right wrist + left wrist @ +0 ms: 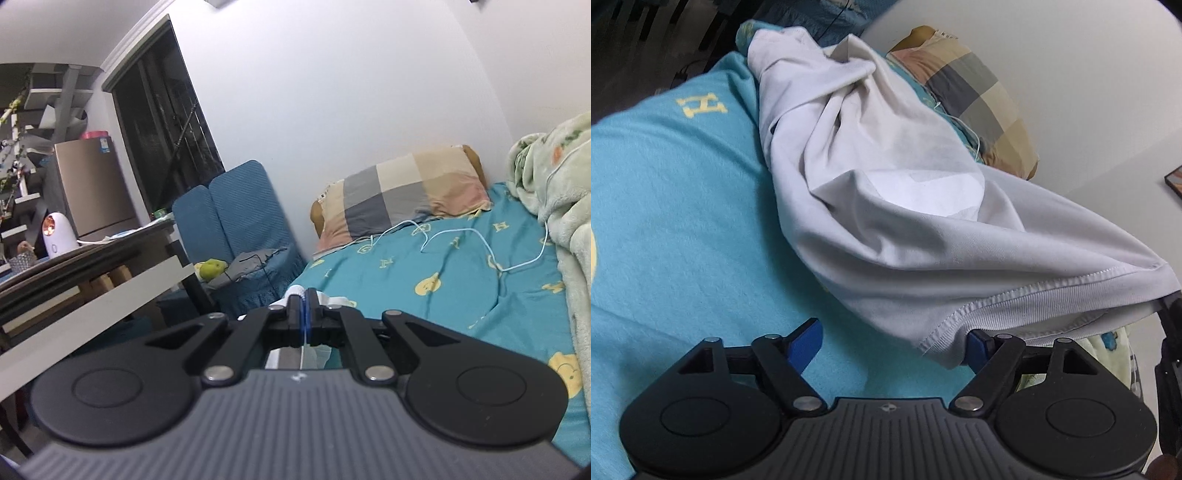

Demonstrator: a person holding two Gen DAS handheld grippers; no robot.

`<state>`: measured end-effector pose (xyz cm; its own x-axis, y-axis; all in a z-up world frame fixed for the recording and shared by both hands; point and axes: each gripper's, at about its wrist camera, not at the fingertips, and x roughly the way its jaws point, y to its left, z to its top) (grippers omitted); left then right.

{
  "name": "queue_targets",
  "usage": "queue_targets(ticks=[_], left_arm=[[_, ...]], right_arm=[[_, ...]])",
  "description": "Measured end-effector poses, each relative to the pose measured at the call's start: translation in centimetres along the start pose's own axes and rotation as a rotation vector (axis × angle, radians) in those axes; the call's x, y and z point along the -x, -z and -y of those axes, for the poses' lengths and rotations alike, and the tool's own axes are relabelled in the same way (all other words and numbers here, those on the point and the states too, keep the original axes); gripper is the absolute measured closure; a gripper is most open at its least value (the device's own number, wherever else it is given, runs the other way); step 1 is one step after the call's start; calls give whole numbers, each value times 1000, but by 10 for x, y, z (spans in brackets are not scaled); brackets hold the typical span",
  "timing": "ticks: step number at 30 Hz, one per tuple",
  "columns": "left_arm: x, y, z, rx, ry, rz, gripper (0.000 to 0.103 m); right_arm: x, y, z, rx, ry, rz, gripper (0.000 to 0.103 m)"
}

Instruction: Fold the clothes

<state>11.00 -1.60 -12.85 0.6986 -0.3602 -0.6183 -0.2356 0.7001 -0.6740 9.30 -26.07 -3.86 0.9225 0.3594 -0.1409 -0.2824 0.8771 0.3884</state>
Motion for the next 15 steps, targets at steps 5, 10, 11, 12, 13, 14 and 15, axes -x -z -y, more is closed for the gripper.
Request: queue_targets(ticks=[5,10,11,12,13,14,15], left_arm=[[32,-7,7,-41,37,63,85],[68,-25,28,-201,46,84,91],[74,-29,32,-240,45,77,91],[79,-32,37,-285,37,63,91],[83,-36,42,-332,27,46,91],[87,-37,47,-387,12,31,91],[93,-38,51,-429,0,17,91]], right_arm=[[-6,0,14,-24,62,-19,99],[-15,6,4,111,134,-63,99],[-16,7,2,133,139,-69,99],[-16,8,-1,154,142,-76,99],[-17,9,-3,176,146,-83,99],[-17,10,-5,197,149,-90,99],[-17,11,-8,231,159,-95,99]])
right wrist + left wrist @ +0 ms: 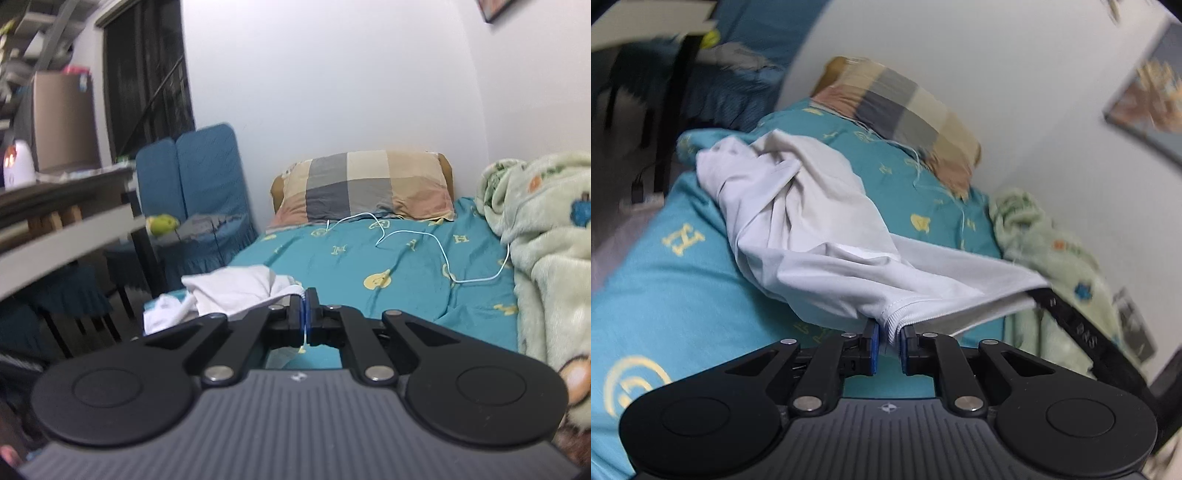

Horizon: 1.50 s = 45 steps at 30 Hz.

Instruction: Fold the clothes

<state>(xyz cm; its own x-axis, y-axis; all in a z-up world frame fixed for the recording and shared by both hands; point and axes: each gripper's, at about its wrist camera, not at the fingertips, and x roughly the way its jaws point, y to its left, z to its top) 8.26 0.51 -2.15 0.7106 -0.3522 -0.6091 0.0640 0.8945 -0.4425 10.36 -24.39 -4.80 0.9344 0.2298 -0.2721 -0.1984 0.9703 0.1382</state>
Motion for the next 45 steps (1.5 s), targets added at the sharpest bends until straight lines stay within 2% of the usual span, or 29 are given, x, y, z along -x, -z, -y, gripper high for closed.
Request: queue_targets(ticks=[5,7,10,14,18,19,20,23,25,28,32,35,37,39,41,42,44,45], left_arm=[[7,0,0,-59,25,-53,89],[0,5,-7,-36,28,-61,86],[-15,20,-11,17,31,-69,74],[-31,42,-21,238,62,-40,61],[-41,55,-37,439,143,-15,61],[-39,56,-40,461,148,3,67],[-37,55,-44,478,152,22,82],[-29,53,-54,527,162,81,98],[-19,47,-55,500,138,122,100],[-3,25,-41,310,3,161,101],[7,10,-32,165,-160,208,102],[-11,14,-39,239,-106,95,102],[-20,20,-36,236,-79,53,101],[-28,24,-28,203,-52,27,95],[-30,25,-13,129,-18,32,78],[-31,26,-5,91,-7,45,74],[-32,31,11,16,9,74,48],[-34,34,20,-22,16,87,44]], right_arm=[[9,1,-22,181,61,59,99],[11,-1,-20,167,68,80,99],[15,-5,-16,139,74,114,99],[23,-11,-11,82,54,175,99],[33,-14,-10,61,52,234,99],[35,-15,-10,59,56,246,99],[35,-16,-9,56,61,252,99],[32,-16,-1,21,73,235,99],[28,-14,3,-4,75,212,99],[27,-13,4,-5,85,197,99],[31,-14,1,-8,64,198,99],[31,-13,-2,-15,30,183,99],[29,-11,-2,-21,11,166,99],[28,-11,0,-45,-11,146,99],[26,-12,4,-85,-36,127,99],[25,-12,7,-108,-48,118,99],[26,-13,11,-149,-71,106,99],[26,-14,13,-167,-82,101,99]])
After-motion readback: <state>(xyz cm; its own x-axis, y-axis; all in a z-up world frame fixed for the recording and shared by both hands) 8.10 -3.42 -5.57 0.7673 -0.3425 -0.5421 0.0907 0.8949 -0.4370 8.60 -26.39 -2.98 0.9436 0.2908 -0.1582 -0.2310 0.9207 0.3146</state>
